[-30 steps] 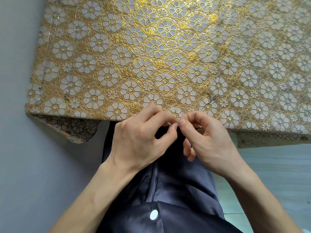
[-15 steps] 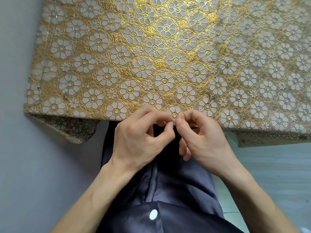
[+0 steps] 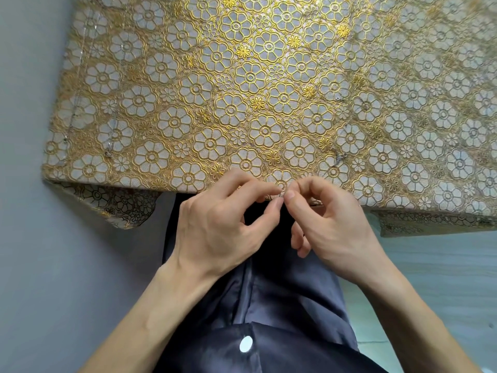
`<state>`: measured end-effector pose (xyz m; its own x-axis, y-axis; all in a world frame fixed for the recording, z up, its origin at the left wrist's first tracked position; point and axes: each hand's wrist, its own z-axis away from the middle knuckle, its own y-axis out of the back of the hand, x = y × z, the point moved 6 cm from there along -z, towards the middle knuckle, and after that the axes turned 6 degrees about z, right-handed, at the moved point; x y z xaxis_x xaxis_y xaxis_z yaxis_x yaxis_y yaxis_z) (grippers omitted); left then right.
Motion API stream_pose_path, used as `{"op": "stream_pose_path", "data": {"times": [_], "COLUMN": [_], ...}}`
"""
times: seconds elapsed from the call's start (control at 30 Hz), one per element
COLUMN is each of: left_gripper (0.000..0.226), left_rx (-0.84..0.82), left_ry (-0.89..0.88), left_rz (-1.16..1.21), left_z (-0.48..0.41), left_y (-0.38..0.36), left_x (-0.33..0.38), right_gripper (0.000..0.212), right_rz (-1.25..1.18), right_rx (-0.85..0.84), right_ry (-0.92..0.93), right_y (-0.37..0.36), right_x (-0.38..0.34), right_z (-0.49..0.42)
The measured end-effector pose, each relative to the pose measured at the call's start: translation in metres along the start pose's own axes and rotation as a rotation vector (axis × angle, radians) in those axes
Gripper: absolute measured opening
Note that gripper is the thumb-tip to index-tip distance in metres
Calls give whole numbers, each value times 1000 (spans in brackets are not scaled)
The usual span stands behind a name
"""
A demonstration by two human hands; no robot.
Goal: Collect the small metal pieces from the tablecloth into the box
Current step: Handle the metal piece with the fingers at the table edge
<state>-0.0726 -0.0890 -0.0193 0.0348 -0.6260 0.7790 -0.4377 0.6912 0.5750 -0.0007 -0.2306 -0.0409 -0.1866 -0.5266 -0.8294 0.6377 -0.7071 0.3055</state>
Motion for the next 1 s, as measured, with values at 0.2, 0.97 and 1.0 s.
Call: {"op": "stream_pose_path", "data": {"times": [0.2,0.97,1.0], "left_gripper": [6,6,5], "left_rx": [-21,-43,-48], "left_ry": [-51,289,285], "left_rz": [-97,271,266], "left_z": [-1,-3,-3], "left_y": [-1,-4,-4], "left_x": [5,-14,-14], "right_gripper": [17,10,9], "right_rz": [56,31,52], "right_rx": [20,73,76], "right_ry": [37,57,67], "right_y": [-1,7,7], "right_x": [-8,-12,-13], "right_z": [4,5,5]}}
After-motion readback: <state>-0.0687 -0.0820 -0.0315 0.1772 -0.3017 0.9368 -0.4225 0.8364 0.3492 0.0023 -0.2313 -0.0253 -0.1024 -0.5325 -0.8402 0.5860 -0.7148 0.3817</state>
